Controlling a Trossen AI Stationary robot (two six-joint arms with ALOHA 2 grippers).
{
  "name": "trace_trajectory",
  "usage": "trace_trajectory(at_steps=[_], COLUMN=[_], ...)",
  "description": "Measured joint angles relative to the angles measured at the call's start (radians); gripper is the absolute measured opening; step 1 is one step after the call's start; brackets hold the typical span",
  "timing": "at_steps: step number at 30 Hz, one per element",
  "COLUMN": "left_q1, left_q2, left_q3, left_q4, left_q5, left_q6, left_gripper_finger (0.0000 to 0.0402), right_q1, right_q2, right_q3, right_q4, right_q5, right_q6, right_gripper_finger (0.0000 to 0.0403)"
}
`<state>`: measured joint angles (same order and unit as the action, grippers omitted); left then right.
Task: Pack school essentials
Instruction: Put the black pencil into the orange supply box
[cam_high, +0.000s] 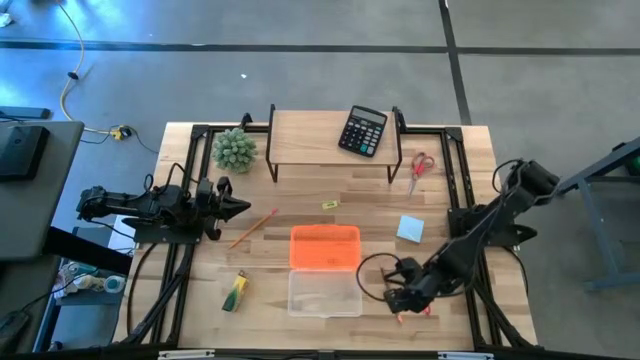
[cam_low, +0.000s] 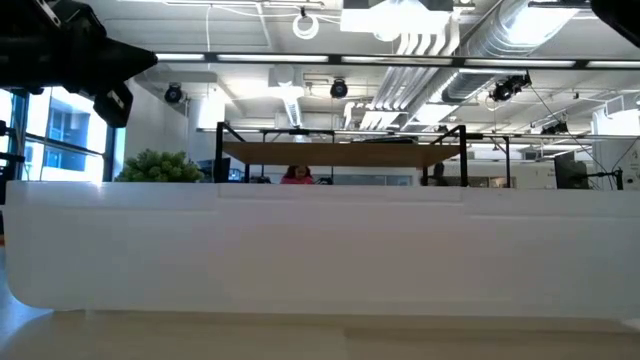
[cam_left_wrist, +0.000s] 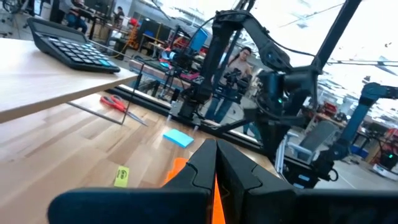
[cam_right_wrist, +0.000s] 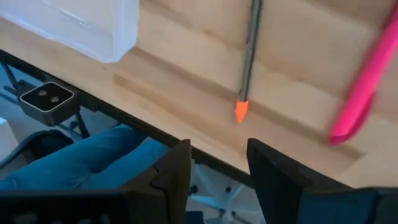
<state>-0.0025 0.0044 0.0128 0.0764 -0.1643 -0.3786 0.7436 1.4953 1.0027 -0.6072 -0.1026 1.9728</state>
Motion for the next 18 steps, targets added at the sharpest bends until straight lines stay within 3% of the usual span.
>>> trace_trajectory(at_steps=[8,18], left_q1=[0.0,0.0], left_q2=[0.0,0.0], left_q3=[0.0,0.0], left_q4=[-0.001,-0.002], left_q5=[0.0,-0.004], left_q6=[0.0,-0.012], left_gripper_finger=[0.0001,0.0001], right_q1=[0.023,0.036], right_q2=[0.11,0.163], right_q3=[0.0,-0.001], right_q4=[0.132,0.115], right_q5=[-0.007,0.014], right_q6=[0.07,0.066], right_gripper_finger=[0.0149,0.0149])
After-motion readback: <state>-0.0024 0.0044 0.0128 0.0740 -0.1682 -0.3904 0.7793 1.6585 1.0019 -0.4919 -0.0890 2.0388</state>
